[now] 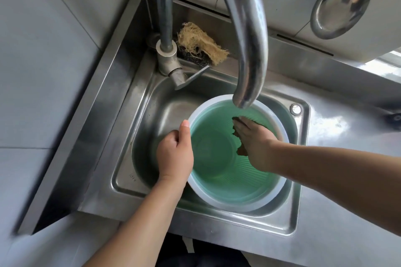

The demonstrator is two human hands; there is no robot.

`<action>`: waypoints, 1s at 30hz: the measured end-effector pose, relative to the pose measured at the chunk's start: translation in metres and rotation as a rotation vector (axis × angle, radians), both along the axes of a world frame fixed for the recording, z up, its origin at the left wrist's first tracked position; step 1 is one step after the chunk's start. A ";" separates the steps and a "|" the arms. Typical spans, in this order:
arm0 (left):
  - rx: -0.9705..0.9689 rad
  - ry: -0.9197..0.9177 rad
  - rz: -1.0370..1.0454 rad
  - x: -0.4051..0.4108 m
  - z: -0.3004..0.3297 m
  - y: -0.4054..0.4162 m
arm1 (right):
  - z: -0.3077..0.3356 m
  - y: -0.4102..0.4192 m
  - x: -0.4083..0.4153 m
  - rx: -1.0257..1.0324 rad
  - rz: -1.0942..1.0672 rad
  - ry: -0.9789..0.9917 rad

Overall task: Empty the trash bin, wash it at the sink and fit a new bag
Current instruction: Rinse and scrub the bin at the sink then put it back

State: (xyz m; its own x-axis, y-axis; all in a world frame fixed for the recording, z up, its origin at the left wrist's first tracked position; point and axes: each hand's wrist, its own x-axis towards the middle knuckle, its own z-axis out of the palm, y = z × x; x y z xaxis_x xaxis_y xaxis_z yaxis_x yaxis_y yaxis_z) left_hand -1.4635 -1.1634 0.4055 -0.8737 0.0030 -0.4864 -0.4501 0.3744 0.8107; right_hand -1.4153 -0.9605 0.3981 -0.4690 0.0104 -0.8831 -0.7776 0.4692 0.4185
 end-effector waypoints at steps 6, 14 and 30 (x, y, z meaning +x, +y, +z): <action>-0.040 0.042 -0.058 0.003 0.001 -0.005 | -0.036 -0.023 0.021 -0.181 -0.443 -0.297; -0.057 0.067 -0.106 0.010 0.000 -0.003 | -0.054 -0.074 0.038 -0.546 -1.660 -0.246; -0.013 0.039 -0.071 0.013 -0.007 -0.004 | -0.040 -0.132 0.008 -0.936 -2.603 0.188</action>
State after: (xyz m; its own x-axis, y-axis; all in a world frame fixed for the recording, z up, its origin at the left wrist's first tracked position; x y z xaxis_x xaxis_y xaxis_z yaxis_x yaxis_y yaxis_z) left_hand -1.4506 -1.1675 0.3983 -0.8896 0.0595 -0.4528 -0.3906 0.4144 0.8220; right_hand -1.4074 -1.0925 0.3576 -0.2255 0.1710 -0.9591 0.9587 -0.1364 -0.2497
